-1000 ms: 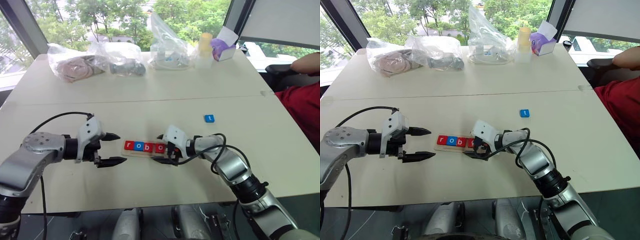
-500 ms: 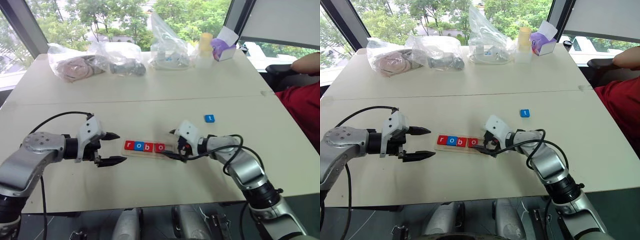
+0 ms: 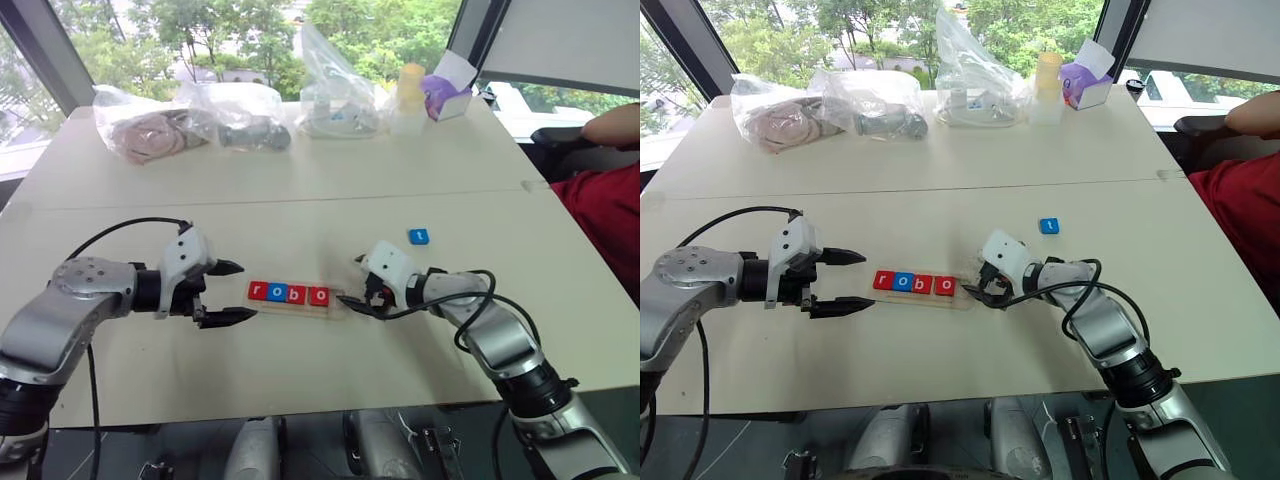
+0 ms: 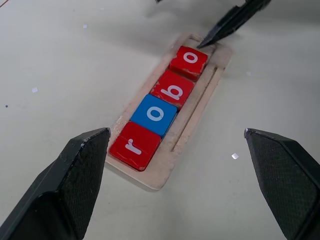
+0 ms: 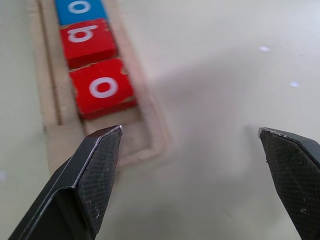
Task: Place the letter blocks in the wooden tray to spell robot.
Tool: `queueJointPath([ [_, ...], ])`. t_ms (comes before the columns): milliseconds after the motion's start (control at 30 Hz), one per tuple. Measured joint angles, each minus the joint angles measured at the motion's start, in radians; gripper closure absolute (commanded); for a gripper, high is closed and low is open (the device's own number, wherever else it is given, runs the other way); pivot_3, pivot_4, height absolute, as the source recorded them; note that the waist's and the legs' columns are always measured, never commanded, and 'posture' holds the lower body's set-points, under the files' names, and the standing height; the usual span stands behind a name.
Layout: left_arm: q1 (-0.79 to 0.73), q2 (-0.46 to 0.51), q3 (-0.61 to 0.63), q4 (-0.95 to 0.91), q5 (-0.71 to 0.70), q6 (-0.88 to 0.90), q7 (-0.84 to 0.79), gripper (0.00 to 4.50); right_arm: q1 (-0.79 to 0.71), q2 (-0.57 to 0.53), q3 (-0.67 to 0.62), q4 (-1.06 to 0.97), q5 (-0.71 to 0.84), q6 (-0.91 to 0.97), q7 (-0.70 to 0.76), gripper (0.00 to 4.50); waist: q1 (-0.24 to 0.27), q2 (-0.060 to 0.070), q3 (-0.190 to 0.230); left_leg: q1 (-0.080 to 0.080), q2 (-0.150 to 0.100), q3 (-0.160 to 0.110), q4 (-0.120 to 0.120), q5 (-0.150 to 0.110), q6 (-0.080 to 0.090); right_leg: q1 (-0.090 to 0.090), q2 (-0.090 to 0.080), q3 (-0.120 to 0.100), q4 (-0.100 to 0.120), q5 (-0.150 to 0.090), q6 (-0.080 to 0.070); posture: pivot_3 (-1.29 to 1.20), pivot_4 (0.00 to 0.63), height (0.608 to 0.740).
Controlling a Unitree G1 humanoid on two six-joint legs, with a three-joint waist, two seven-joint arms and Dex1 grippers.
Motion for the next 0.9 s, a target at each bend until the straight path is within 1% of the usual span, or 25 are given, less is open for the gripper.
queueJointPath([
  [200, 0.013, -0.001, 0.001, -0.003, 0.000, 0.000, 0.012, 0.00, -0.013, 0.041, 0.015, 0.028, -0.007, -0.023, -0.002, 0.05, 0.000, 0.000, 0.000, -0.001, 0.000, 0.000, 0.000, 0.000, 0.000, -0.001, 0.000, 0.000, 0.000, 0.001, 0.001, 0.00, 0.150, 0.740],
  [367, 0.035, -0.001, 0.000, -0.014, 0.012, -0.001, 0.017, 0.00, -0.022, 0.044, 0.018, 0.043, -0.017, -0.034, -0.001, 0.05, 0.000, 0.000, 0.000, -0.001, 0.000, 0.000, 0.000, 0.000, 0.000, -0.002, 0.000, 0.000, 0.000, 0.001, 0.001, 0.00, 0.150, 0.740],
  [467, 0.033, -0.002, 0.000, -0.020, 0.012, 0.000, 0.019, 0.00, -0.019, 0.008, 0.003, 0.033, -0.018, -0.034, 0.003, 0.05, 0.003, 0.000, 0.000, -0.001, 0.000, 0.000, 0.000, 0.000, 0.000, -0.002, 0.000, 0.000, 0.000, 0.001, 0.001, 0.00, 0.150, 0.740],
  [600, -0.003, -0.047, 0.005, -0.015, -0.001, 0.002, 0.038, 0.00, -0.025, -0.048, -0.084, 0.009, 0.005, 0.003, 0.008, 0.05, 0.009, 0.000, 0.000, -0.002, 0.000, 0.000, 0.001, 0.000, 0.000, -0.001, -0.001, 0.000, 0.000, 0.001, 0.001, 0.00, 0.150, 0.740],
  [667, -0.049, -0.063, 0.000, -0.012, 0.009, -0.012, 0.047, 0.00, -0.070, -0.047, -0.151, 0.039, 0.012, 0.038, -0.035, 0.05, 0.008, 0.000, 0.000, -0.002, -0.001, 0.000, 0.002, 0.000, 0.000, -0.002, 0.000, 0.000, 0.000, 0.001, 0.002, 0.00, 0.150, 0.740],
  [733, -0.103, -0.116, -0.007, -0.003, 0.017, -0.029, 0.073, 0.00, -0.109, -0.032, -0.247, 0.093, 0.011, 0.073, -0.121, 0.05, 0.008, -0.001, 0.000, -0.001, -0.001, 0.001, 0.002, 0.000, 0.000, -0.001, 0.000, 0.000, 0.001, 0.002, 0.002, 0.00, 0.150, 0.740],
  [833, -0.186, -0.239, -0.034, 0.032, 0.021, -0.041, 0.132, 0.00, -0.138, 0.057, -0.371, 0.192, 0.005, 0.128, -0.291, 0.05, 0.012, -0.003, -0.002, -0.002, -0.002, 0.000, 0.001, 0.000, 0.000, -0.001, 0.001, 0.000, 0.001, 0.003, 0.004, 0.00, 0.150, 0.740],
  [900, -0.215, -0.272, -0.076, 0.056, 0.049, -0.059, 0.146, 0.00, -0.131, 0.103, -0.399, 0.230, 0.002, 0.162, -0.370, 0.05, 0.010, -0.002, -0.001, -0.002, -0.002, 0.000, 0.000, 0.000, 0.000, -0.002, 0.001, 0.001, 0.001, 0.003, 0.005, 0.00, 0.150, 0.740],
])
